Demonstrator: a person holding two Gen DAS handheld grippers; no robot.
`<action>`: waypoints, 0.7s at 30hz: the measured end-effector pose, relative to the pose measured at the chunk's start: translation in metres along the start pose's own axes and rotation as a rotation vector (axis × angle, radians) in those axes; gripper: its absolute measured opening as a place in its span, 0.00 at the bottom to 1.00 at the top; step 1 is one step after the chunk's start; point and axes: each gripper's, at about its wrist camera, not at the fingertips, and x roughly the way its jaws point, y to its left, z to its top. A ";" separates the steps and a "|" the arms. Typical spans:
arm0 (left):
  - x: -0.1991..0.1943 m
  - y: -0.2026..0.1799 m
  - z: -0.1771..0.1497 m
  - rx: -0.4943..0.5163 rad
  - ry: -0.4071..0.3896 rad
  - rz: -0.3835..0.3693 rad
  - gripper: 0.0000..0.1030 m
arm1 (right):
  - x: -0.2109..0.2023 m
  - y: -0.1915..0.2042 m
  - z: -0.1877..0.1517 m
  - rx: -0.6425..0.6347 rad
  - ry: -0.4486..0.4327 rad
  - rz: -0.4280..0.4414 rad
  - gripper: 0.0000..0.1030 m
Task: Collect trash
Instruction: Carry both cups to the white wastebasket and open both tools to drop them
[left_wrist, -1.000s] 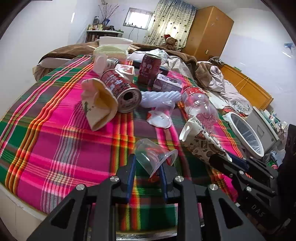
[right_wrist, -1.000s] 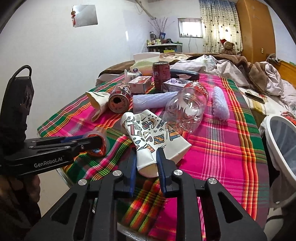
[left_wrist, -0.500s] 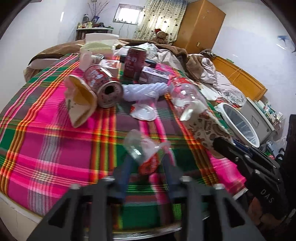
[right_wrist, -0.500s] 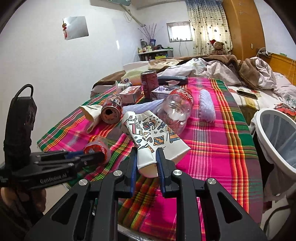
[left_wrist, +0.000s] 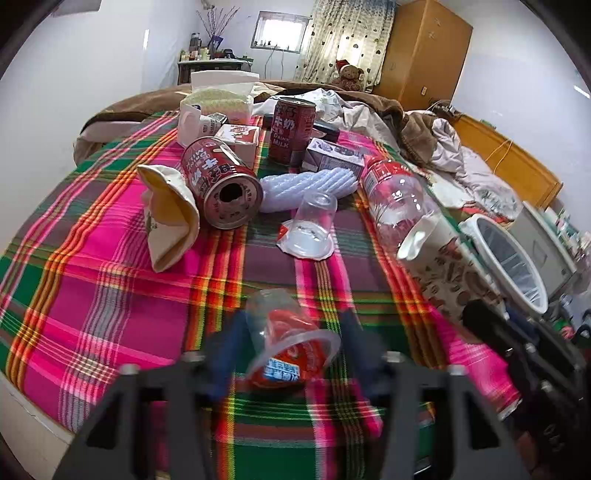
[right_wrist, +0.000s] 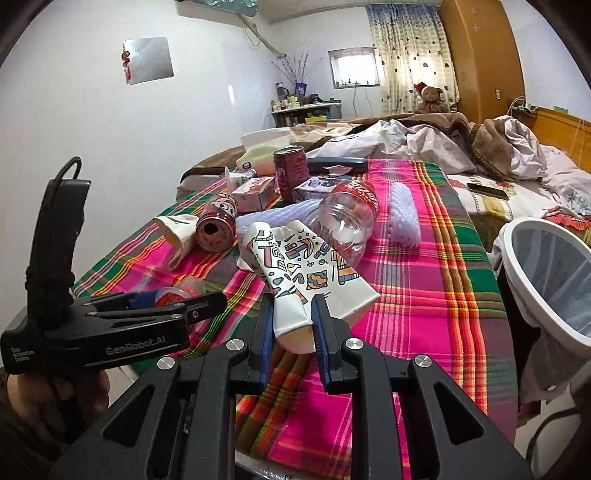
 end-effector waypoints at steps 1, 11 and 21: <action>0.000 0.000 0.000 0.002 0.002 -0.003 0.44 | -0.001 -0.001 0.000 0.002 -0.003 0.000 0.19; -0.025 -0.016 0.005 0.040 -0.046 -0.024 0.44 | -0.016 -0.008 0.003 0.018 -0.040 -0.009 0.19; -0.039 -0.062 0.032 0.127 -0.088 -0.100 0.44 | -0.038 -0.037 0.015 0.067 -0.081 -0.086 0.19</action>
